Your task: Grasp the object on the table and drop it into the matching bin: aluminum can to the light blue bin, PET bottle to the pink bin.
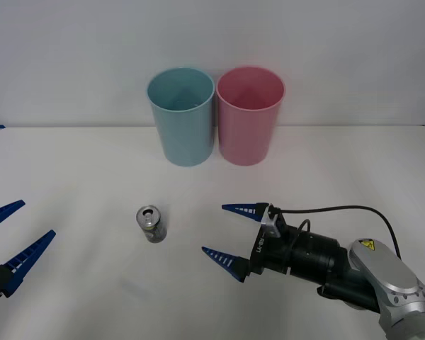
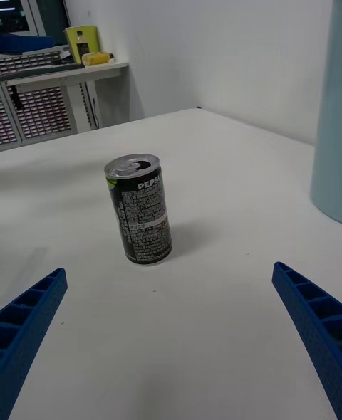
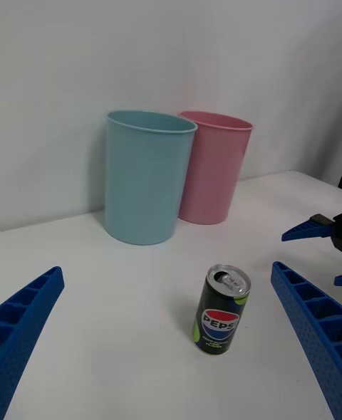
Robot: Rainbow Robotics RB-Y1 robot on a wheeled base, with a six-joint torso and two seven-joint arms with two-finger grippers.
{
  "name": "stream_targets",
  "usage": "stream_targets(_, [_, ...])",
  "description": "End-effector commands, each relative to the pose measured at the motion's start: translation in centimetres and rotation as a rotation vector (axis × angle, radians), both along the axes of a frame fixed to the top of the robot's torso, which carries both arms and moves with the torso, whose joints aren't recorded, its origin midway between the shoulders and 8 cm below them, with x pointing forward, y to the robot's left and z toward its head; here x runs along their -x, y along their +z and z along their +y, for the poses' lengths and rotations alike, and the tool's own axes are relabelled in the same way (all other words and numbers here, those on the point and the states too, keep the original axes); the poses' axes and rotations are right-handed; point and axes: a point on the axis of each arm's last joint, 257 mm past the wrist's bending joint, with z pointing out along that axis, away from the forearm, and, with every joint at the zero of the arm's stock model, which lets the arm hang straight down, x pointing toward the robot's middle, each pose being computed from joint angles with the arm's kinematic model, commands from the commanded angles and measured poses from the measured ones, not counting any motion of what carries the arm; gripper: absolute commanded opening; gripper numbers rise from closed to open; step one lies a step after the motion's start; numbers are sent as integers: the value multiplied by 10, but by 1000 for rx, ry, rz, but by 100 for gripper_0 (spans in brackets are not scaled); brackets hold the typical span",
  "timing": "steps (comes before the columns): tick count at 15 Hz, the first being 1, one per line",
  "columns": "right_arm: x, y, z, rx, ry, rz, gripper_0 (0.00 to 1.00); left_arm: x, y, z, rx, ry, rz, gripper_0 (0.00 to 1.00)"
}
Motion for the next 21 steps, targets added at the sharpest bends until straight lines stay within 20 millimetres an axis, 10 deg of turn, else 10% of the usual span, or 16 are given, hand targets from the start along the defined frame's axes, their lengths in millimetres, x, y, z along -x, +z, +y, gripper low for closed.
stream_targets(1, [0,0,0,0,0,0,100,0,0,0,0,0,0,100])
stream_targets(11, [-12,4,-32,30,-56,-16,100,0,0,0,0,0,0,100])
stream_targets(21, [48,12,-130,-36,-63,125,100,0,0,0,0,0,0,100])
